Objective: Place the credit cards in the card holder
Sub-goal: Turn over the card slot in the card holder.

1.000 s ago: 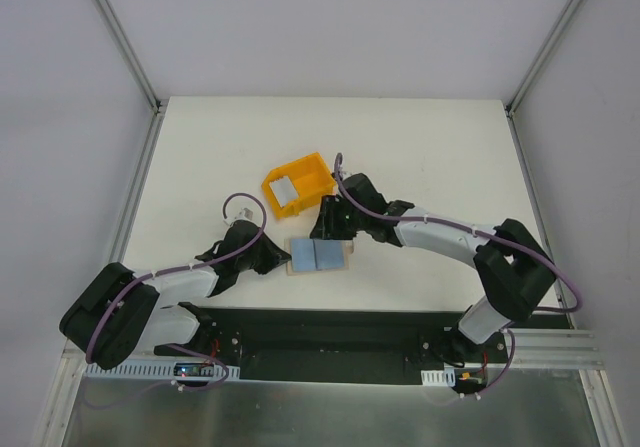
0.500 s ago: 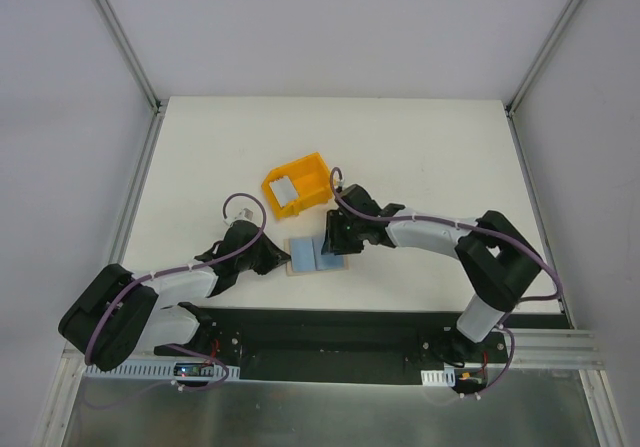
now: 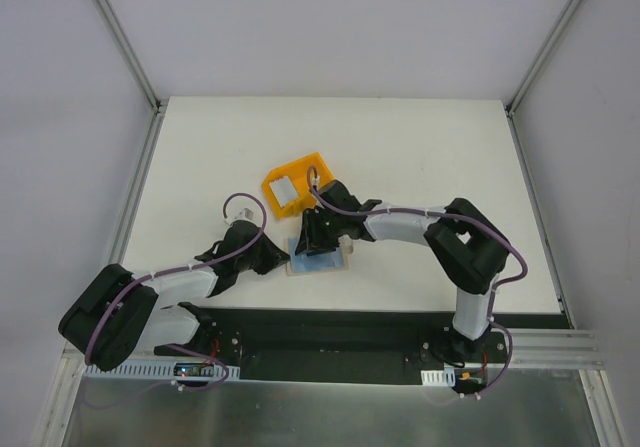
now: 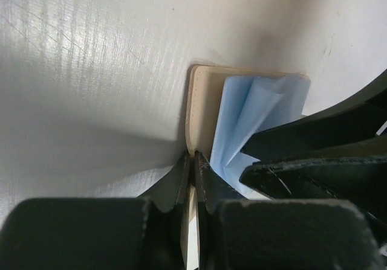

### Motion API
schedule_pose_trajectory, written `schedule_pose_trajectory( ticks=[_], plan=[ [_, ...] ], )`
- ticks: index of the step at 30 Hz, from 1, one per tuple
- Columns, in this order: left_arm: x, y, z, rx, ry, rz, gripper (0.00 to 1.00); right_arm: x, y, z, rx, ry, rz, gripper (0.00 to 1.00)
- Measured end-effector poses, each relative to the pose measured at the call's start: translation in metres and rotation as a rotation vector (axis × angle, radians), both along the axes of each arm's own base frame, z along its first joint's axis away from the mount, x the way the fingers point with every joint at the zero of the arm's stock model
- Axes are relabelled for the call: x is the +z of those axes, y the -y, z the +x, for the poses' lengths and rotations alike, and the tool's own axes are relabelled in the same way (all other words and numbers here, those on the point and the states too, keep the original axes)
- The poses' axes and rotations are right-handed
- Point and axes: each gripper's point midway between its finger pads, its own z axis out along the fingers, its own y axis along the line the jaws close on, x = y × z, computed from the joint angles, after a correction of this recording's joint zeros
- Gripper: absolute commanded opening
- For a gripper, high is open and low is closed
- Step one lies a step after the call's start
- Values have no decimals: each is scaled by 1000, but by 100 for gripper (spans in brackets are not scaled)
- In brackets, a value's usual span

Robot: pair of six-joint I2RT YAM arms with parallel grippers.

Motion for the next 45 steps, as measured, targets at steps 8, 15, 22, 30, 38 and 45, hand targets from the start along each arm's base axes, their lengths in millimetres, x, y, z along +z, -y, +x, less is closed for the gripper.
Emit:
schedule_pose_trajectory(
  ticks=[8,15,22,30,38,45],
  plan=[
    [-2,-1,2,27,-16,-22,0,51,-30,-11,99,40,228,43],
    [-2,3,4,26,-23,-50,0,88,2,0,17,212,196,45],
    [-1,4,4,22,-20,-52,0,27,64,15,-135,150,-49,45],
    [-1,3,4,18,-17,-49,0,1,74,5,-128,90,-131,45],
    [-1,3,4,18,-17,-48,0,0,56,7,-95,85,-140,43],
    [-1,3,4,18,-16,-48,0,-3,19,2,-8,57,-120,43]
  ],
)
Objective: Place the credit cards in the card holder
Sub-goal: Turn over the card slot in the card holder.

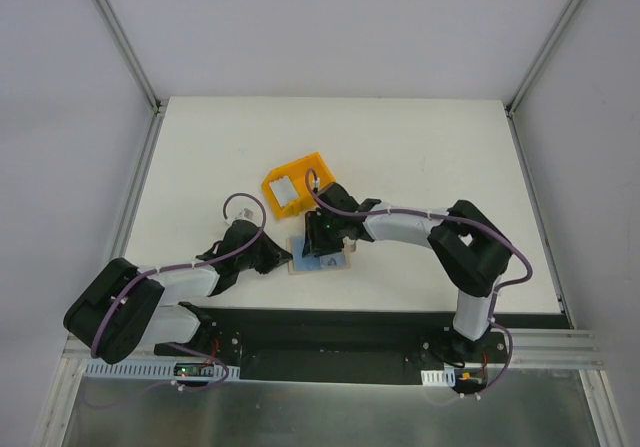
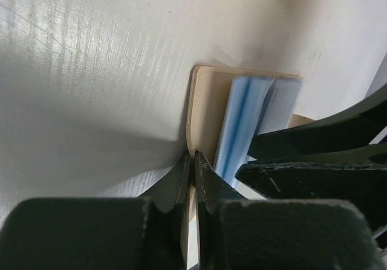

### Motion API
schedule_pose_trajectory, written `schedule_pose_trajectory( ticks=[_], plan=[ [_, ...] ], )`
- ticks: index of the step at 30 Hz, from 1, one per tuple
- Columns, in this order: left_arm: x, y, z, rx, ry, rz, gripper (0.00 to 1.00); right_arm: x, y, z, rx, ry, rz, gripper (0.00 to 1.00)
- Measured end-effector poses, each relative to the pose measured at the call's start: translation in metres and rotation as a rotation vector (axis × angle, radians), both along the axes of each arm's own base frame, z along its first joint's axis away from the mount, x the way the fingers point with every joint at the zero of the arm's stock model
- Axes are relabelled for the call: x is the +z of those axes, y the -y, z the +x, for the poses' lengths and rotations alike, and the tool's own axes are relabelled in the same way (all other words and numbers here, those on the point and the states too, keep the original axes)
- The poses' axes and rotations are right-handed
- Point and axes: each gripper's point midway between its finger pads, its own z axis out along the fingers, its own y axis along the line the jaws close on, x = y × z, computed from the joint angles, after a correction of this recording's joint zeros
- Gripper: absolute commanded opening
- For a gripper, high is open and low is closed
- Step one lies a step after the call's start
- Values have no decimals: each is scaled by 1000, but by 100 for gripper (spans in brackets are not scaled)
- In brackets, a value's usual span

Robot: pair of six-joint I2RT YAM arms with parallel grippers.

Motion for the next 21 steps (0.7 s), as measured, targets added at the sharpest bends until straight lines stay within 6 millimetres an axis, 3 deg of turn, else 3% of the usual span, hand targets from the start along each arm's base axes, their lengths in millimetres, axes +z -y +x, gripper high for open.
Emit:
schedule_pose_trajectory(
  ticks=[6,14,21],
  plan=[
    [0,0,0,2,-2,-1,0,7,-22,-6,59,-34,118,43],
    [-2,0,1,18,-6,-18,0,50,-59,-19,171,-39,380,44],
    [-3,1,0,20,-16,-38,0,88,-47,-22,187,49,437,49]
  ],
)
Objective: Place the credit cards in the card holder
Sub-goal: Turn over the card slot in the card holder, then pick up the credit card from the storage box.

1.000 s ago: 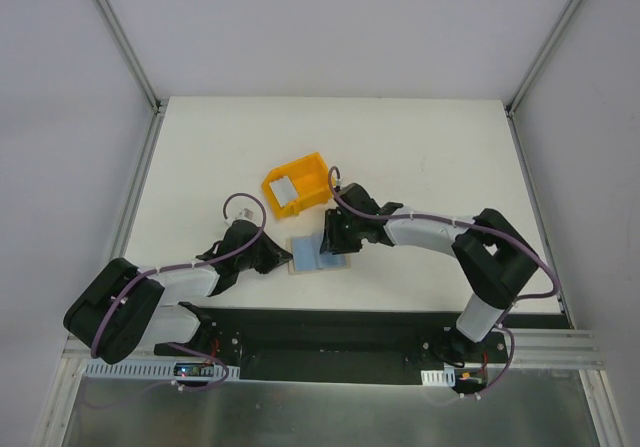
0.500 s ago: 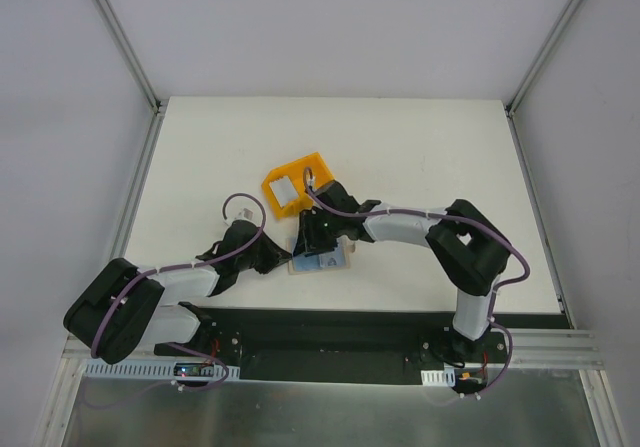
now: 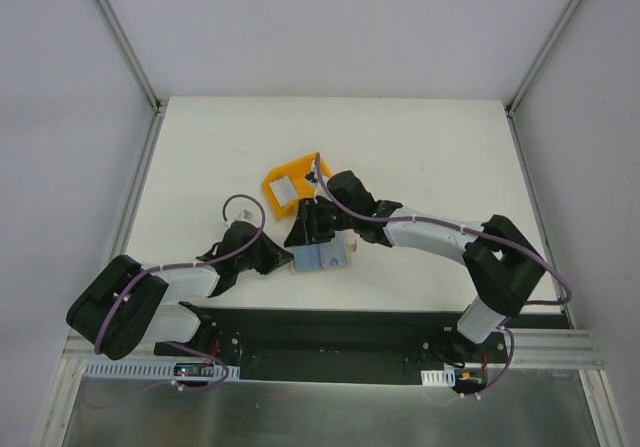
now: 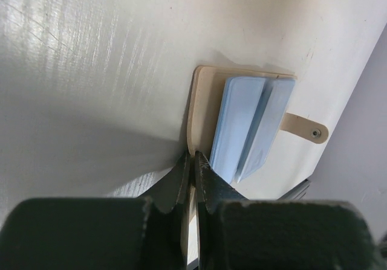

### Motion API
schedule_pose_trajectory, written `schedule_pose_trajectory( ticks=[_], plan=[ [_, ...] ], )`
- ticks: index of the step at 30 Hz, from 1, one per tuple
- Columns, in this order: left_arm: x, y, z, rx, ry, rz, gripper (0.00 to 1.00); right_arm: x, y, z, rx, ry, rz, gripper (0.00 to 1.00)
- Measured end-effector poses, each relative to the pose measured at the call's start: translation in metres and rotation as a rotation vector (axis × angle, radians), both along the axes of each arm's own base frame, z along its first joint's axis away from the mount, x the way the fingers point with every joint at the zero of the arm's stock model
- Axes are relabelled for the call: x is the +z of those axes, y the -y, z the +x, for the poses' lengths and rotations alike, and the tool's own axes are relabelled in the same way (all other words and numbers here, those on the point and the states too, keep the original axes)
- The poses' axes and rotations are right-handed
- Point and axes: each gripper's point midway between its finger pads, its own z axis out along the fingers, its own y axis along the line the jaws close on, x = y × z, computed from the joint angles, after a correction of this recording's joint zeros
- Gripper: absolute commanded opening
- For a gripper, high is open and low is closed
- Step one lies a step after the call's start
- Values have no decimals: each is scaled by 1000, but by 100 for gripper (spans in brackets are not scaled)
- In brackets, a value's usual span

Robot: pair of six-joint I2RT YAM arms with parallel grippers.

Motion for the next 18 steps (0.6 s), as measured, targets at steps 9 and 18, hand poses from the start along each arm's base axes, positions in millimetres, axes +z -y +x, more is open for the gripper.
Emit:
schedule_pose_trajectory(
  ticks=[9,18],
  plan=[
    [3,-4,-4,-17,25,16,0,51,18,82,-142,199,-93,54],
    [3,-10,-6,-32,48,60,0,23,-3,168,-135,236,-235,59]
  ],
)
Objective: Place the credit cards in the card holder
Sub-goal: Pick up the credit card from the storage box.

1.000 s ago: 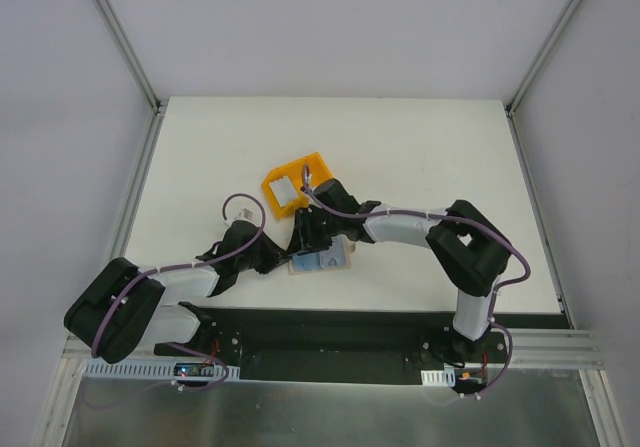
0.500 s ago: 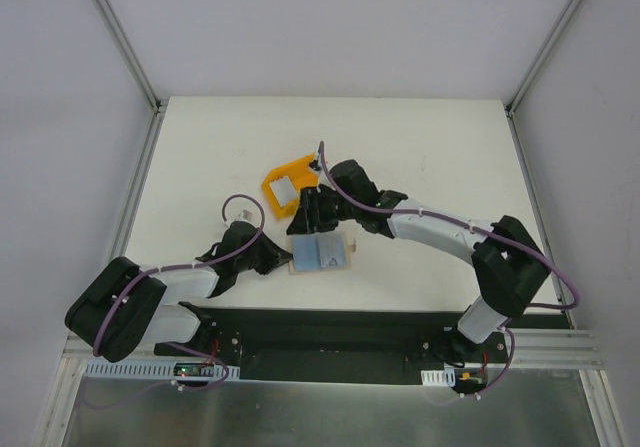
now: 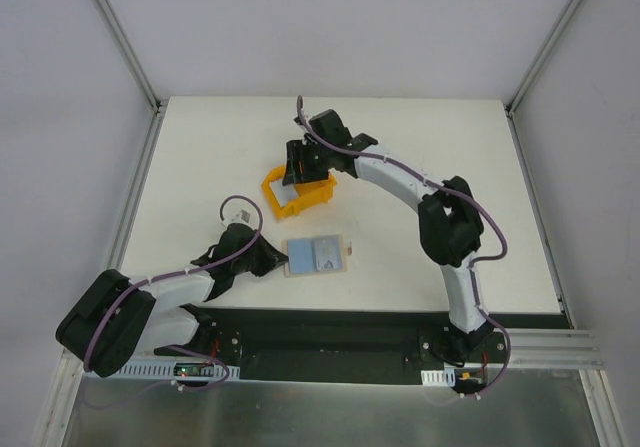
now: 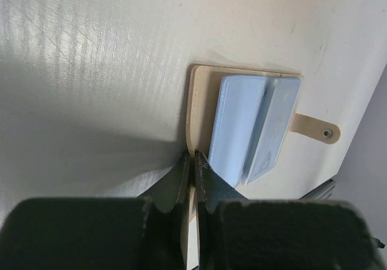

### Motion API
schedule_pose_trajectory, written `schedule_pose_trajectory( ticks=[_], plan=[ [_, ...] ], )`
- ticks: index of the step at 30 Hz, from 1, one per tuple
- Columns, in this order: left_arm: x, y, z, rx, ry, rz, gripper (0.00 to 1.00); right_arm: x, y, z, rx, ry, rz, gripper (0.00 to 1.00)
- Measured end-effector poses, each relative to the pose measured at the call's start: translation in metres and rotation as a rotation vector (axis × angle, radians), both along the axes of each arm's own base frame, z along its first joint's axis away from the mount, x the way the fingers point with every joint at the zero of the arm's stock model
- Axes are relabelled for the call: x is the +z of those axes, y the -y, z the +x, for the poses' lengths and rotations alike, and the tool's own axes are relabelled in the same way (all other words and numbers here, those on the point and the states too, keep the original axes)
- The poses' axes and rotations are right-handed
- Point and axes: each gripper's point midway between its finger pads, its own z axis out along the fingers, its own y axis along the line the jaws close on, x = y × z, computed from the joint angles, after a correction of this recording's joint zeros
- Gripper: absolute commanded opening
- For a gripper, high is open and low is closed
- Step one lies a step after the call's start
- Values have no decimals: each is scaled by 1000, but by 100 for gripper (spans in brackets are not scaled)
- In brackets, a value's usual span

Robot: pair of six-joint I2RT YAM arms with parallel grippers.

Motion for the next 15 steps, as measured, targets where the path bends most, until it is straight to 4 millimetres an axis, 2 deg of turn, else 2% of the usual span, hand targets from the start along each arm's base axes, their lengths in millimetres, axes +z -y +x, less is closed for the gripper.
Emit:
schedule_pose_trajectory(
  ticks=[5,7,15],
  plan=[
    [0,-1,0,-9,8,11,0,-43,-2,19,9,-70,-68,61],
    [0,-1,0,-15,12,17,0,-52,-2,23,15,-93,-80,63],
    [0,-2,0,-24,15,33,0,-56,-9,32,42,-123,-58,66]
  ],
)
